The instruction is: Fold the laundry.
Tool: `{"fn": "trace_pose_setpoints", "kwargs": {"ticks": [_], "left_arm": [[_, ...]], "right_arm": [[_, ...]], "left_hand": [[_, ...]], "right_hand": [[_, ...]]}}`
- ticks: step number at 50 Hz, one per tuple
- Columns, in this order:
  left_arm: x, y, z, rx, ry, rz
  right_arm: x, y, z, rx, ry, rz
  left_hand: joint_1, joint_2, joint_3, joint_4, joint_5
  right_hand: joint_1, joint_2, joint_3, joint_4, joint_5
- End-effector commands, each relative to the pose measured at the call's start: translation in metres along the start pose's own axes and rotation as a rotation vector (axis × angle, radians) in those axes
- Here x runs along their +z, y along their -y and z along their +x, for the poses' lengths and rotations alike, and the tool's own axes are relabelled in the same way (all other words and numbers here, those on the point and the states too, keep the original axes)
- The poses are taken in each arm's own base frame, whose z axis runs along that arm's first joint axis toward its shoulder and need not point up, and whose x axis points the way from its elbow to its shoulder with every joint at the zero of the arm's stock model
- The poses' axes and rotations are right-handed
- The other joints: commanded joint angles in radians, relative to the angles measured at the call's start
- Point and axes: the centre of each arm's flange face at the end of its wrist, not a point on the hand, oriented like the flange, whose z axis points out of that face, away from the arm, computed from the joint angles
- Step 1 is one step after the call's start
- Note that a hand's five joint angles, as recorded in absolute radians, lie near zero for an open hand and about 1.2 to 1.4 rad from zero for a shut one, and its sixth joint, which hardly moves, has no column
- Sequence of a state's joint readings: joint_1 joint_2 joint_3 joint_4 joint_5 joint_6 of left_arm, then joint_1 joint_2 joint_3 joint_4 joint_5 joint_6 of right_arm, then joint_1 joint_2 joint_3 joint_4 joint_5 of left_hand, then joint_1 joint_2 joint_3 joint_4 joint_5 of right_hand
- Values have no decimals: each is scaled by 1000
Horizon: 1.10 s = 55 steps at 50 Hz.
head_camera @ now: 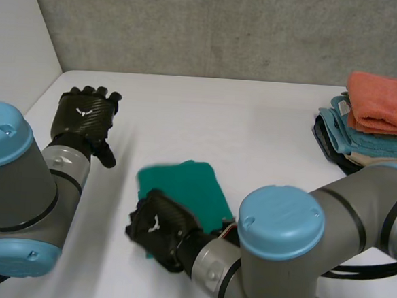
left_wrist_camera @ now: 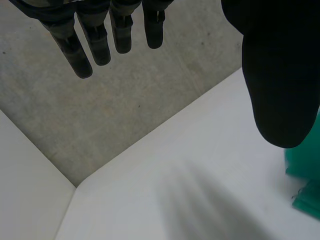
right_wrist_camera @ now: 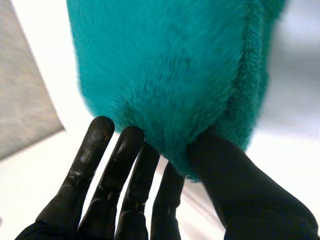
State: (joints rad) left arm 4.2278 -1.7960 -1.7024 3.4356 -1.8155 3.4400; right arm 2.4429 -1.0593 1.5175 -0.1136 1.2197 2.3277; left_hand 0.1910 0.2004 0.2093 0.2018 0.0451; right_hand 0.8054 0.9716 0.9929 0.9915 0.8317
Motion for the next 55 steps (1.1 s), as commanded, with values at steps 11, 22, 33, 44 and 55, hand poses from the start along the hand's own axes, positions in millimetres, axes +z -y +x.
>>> {"fn": "trace_pose_setpoints", "kwargs": {"ticks": [11, 22, 33, 44, 55], "left_arm": [[-20, 14, 31, -62, -117, 38], [-55, -36, 78, -12, -308, -208], [-57, -78, 80, 28, -298, -396], [-53, -42, 67, -20, -265, -283], [-46, -13, 36, -77, -184, -194]], "right_arm": [[-37, -52, 115, 762, -364, -58], [-15, -88, 103, 788, -278, -230], [-4, -108, 90, 760, -199, -367], [-26, -77, 93, 608, -261, -245], [-36, -51, 42, 503, -195, -179]], "left_hand": [[8, -2, -11, -3, -21], [17, 7, -2, 6, -12], [23, 13, 4, 12, -6], [17, 7, -2, 6, -12], [5, -4, -13, -6, -24]], "right_hand": [[-631, -797, -818, -817, -832], [-631, -797, -818, -817, -832], [-631, -797, -818, -817, -832], [-631, -797, -818, -817, -832], [-631, -797, -818, -817, -832]]}}
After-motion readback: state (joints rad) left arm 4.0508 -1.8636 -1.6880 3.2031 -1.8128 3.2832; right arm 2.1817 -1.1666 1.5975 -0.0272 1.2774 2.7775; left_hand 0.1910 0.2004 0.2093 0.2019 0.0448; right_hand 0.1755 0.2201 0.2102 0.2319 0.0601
